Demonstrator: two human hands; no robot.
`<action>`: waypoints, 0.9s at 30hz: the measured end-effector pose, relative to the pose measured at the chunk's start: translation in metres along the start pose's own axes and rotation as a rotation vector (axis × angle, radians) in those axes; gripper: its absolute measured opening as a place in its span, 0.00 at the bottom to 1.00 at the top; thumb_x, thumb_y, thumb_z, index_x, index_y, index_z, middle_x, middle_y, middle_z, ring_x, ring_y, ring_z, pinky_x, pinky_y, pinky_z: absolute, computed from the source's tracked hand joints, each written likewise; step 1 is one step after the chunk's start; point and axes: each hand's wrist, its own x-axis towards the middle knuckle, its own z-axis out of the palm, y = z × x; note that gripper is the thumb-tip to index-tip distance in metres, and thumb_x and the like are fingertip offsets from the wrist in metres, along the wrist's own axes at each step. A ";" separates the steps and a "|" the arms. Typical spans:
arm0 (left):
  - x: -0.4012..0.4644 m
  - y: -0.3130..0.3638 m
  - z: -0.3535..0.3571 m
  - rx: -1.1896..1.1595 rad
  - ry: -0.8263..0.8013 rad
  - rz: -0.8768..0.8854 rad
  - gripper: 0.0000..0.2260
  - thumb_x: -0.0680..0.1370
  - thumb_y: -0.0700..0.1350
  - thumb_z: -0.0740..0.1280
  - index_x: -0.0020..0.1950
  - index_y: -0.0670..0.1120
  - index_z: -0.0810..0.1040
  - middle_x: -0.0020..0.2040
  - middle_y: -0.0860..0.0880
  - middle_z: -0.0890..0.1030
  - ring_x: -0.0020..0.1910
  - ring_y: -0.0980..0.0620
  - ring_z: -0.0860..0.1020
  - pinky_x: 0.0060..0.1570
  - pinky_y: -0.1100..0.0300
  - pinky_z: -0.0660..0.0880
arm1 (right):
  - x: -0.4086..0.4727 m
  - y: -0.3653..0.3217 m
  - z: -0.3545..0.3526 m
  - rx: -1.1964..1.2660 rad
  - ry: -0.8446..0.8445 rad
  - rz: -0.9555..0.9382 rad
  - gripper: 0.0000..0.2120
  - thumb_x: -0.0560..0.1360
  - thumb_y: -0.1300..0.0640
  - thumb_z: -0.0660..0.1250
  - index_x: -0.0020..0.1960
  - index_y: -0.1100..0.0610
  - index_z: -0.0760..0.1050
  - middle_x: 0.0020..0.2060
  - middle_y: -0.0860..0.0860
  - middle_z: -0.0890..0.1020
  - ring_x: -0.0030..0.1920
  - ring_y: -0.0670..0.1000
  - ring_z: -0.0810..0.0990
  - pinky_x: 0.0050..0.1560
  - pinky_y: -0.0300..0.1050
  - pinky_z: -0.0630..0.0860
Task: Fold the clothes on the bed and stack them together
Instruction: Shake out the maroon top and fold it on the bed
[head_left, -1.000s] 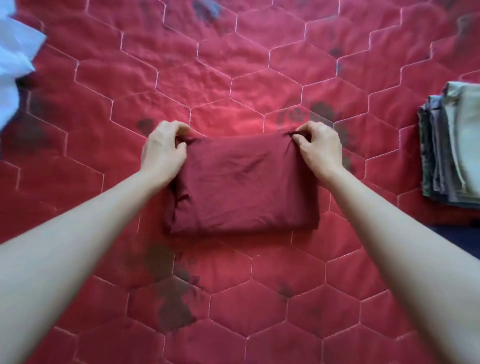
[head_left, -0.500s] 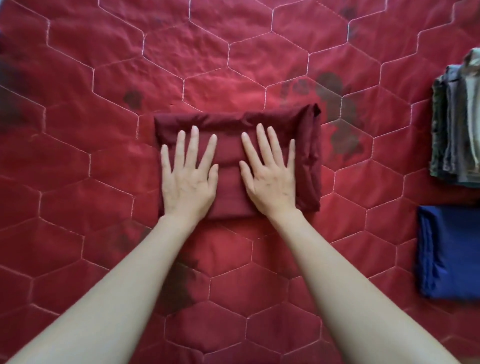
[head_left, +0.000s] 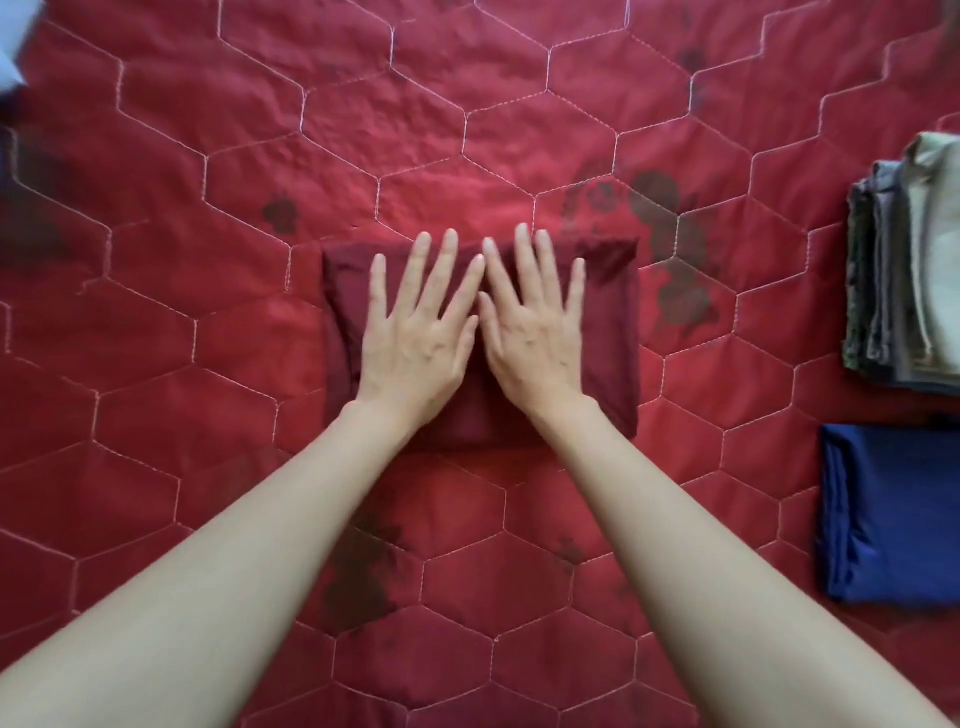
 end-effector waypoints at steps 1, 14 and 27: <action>0.003 -0.002 0.006 -0.007 -0.052 -0.026 0.24 0.82 0.51 0.53 0.78 0.50 0.59 0.79 0.44 0.57 0.78 0.43 0.54 0.74 0.39 0.49 | 0.001 -0.001 0.006 -0.018 -0.040 -0.024 0.24 0.82 0.47 0.50 0.77 0.50 0.60 0.77 0.55 0.59 0.77 0.54 0.55 0.75 0.63 0.49; -0.043 -0.046 -0.005 -0.219 -0.079 -0.474 0.27 0.81 0.53 0.59 0.79 0.52 0.55 0.78 0.39 0.55 0.77 0.41 0.54 0.74 0.45 0.53 | -0.043 0.076 -0.007 0.086 -0.040 0.303 0.29 0.81 0.43 0.57 0.78 0.52 0.56 0.76 0.59 0.59 0.75 0.58 0.58 0.73 0.55 0.58; -0.029 -0.044 -0.024 -0.550 -0.250 -0.658 0.29 0.78 0.64 0.59 0.76 0.66 0.51 0.67 0.45 0.73 0.67 0.41 0.70 0.63 0.49 0.65 | -0.042 0.060 -0.021 0.395 -0.089 0.504 0.31 0.77 0.37 0.61 0.75 0.35 0.52 0.55 0.56 0.77 0.57 0.62 0.76 0.54 0.52 0.70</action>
